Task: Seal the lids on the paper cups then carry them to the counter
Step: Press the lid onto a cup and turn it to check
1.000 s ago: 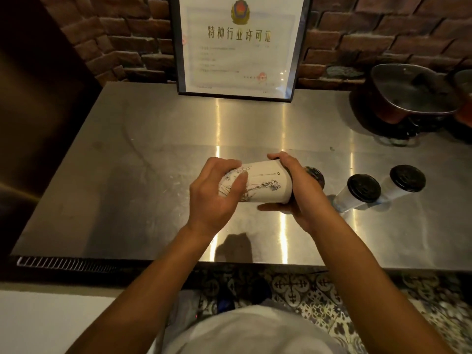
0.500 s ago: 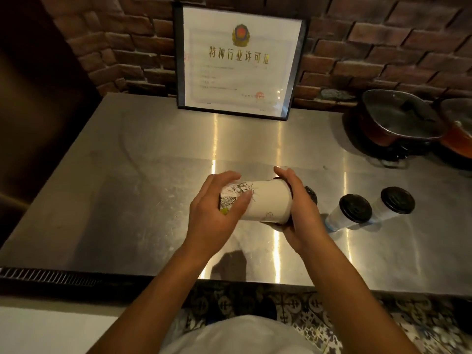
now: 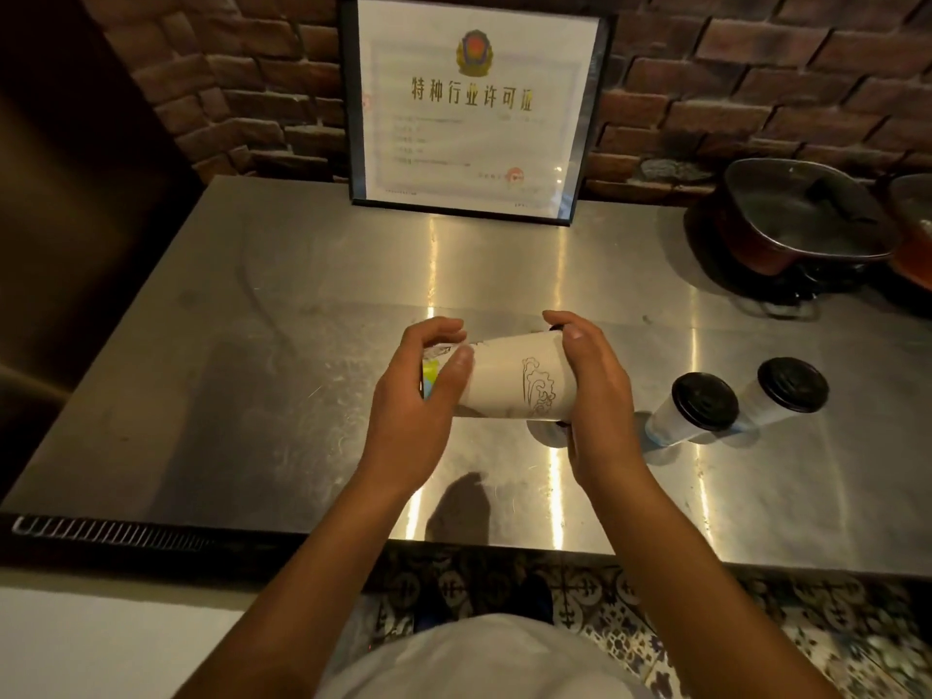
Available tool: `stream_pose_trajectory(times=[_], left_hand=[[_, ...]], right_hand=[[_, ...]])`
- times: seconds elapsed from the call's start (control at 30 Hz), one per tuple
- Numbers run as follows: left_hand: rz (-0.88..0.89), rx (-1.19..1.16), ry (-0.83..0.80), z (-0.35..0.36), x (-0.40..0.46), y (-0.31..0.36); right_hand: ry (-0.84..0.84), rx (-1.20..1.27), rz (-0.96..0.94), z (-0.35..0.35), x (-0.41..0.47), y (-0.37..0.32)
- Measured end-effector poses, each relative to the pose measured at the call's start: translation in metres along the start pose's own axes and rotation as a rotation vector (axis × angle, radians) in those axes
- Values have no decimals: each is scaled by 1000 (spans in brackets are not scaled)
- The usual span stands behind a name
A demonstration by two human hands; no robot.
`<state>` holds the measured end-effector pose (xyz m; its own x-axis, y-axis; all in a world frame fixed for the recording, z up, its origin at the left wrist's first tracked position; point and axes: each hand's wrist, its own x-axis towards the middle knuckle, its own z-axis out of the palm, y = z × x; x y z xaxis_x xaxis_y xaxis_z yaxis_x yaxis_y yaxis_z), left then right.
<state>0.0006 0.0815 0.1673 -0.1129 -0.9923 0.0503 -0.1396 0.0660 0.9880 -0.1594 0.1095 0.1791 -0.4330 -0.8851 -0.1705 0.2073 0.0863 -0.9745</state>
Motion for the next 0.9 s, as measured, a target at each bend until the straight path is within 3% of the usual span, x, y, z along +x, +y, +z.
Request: stream_pose_trajectory(times=[0.1,0.2,0.43,0.67,0.77,0.9], left_hand=[[261,106,63,3,-7,-4],[354,209,130,6,-8,-10],[5,62,85,10,-1,-2],[-290,-59,-26,4,13,1],[-240,-14,-67,1,14,0],[-68,-32,-106,2,5,-3]], right_hand=[[-1,129,254,1,2,-3],[-6,169,276,2,0,2],[59,-2,-46,-1,-5,12],[19,-115,-225,-7,-11,24],[0,-82,-126,-5,-4,20],[30,92,186,-3,11,9]])
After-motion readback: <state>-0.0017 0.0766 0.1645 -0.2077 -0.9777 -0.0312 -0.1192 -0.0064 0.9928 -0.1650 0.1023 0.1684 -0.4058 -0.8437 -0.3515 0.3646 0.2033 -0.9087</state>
